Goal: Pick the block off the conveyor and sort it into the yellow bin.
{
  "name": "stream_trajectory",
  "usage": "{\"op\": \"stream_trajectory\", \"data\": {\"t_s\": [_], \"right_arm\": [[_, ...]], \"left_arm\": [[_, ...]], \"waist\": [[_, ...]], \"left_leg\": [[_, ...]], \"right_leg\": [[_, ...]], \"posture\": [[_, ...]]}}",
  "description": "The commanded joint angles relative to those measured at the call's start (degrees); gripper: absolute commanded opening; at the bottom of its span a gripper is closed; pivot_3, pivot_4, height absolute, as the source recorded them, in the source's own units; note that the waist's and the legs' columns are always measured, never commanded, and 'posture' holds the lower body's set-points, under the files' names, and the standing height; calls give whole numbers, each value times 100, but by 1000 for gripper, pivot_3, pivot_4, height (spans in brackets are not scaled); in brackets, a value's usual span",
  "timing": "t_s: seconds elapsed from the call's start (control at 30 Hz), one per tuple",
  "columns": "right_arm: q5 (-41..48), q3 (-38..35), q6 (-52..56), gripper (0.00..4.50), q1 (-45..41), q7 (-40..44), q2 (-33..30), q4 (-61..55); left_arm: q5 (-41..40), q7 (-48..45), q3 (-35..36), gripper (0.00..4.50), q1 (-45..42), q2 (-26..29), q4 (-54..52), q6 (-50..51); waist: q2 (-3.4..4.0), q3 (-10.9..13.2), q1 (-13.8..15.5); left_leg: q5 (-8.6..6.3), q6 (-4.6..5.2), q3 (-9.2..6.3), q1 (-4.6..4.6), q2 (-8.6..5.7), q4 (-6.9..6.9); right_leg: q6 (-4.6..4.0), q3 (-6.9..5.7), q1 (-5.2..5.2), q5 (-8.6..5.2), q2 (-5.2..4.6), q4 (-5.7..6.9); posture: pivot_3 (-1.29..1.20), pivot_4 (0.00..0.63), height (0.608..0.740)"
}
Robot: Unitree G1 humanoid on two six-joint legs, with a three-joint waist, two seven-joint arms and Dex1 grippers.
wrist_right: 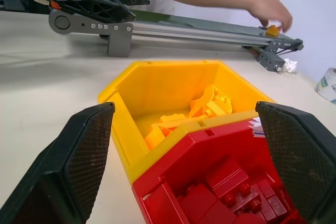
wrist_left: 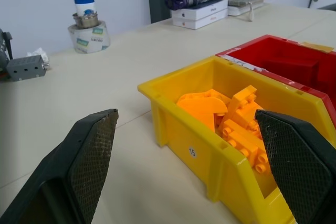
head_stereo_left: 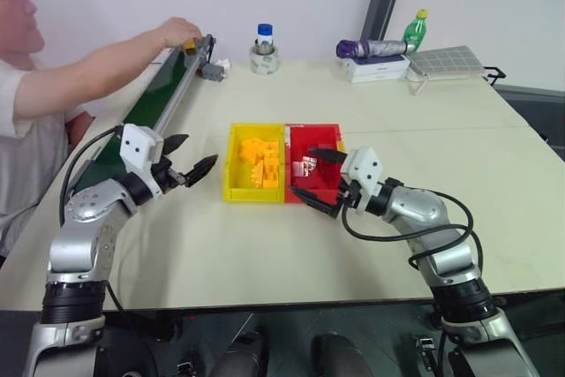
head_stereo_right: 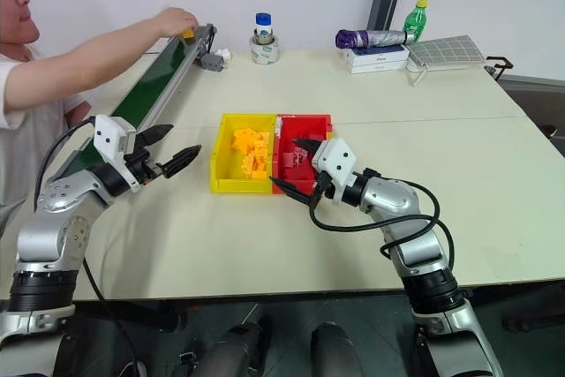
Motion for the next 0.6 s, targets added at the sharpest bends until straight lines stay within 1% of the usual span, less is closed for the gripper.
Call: {"op": "stream_trajectory", "data": {"t_s": [0.03,0.23,0.43,0.6], "right_arm": [[16,-51,-63,4500,-54,-27,-4,-192],[27,-60,-57,4500,-15,-53,0,-212],[32,-29,-72,4500,-27,-45,28,-183],[29,-1,-102,4500,-64,-25,69,-123]], "left_arm": [[-56,-28,89,4409,-66,23,-45,-99],[-101,-16,161,4409,-132,45,-14,-70],[-504,-271,437,4409,66,42,-183,-76],[-489,-177,479,4409,210,45,-333,-97]], "waist": [[0,0,0],[0,0,-2],[0,0,-9],[0,0,0]], "left_leg": [[0,0,0,0,0,0],[0,0,0,0,0,0],[0,0,0,0,0,0],[0,0,0,0,0,-1]], "right_leg": [[0,0,0,0,0,0],[0,0,0,0,0,0],[0,0,0,0,0,0],[-1,1,0,0,-1,0]], "posture": [[0,150,740],[0,150,740],[0,150,740],[0,150,740]]}}
